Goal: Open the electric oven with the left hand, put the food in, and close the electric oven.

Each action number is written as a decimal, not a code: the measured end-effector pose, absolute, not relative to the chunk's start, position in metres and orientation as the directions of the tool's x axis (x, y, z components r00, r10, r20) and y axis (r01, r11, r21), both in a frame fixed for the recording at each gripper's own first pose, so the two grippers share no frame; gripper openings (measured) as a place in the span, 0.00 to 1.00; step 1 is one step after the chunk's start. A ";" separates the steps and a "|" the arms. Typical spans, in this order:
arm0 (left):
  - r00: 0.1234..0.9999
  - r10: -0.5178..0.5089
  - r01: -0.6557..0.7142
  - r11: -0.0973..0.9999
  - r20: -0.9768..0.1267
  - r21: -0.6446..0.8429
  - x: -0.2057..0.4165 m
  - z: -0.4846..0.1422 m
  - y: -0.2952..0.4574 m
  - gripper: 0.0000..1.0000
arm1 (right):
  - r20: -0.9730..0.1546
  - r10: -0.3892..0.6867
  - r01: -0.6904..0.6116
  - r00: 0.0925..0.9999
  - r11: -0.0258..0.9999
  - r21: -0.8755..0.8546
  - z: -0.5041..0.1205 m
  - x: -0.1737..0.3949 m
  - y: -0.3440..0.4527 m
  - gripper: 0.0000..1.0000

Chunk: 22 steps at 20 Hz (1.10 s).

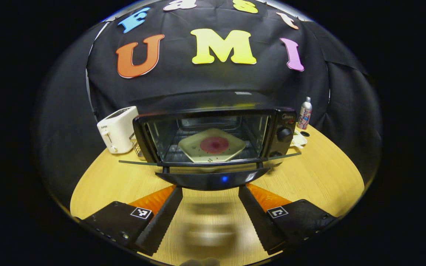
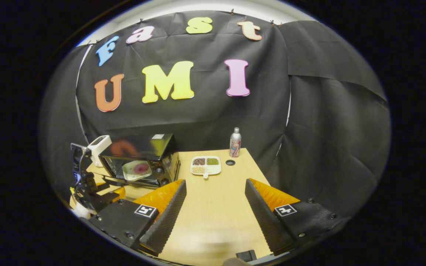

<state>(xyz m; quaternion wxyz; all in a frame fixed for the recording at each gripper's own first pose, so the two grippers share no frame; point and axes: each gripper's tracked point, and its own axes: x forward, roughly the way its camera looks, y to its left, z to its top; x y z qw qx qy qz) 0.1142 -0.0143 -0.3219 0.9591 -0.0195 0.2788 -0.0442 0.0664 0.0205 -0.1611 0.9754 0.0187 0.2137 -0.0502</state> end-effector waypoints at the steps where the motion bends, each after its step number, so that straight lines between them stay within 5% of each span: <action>1: 0.845 -0.098 0.076 0.995 -0.526 -0.064 0.122 -0.316 -0.014 0.97 | -0.417 -0.092 0.109 0.904 0.994 0.017 -0.159 0.066 0.020 0.96; 8: 0.878 -0.095 0.076 0.995 -0.470 -0.061 0.158 -0.285 -0.010 0.97 | -0.394 -0.103 0.122 0.913 0.992 0.025 -0.150 0.064 0.014 0.96; 22: 0.884 -0.176 0.152 0.984 -0.433 -0.091 0.107 -0.258 -0.026 0.98 | -0.365 -0.081 0.089 0.928 0.996 0.006 -0.132 0.041 0.038 0.96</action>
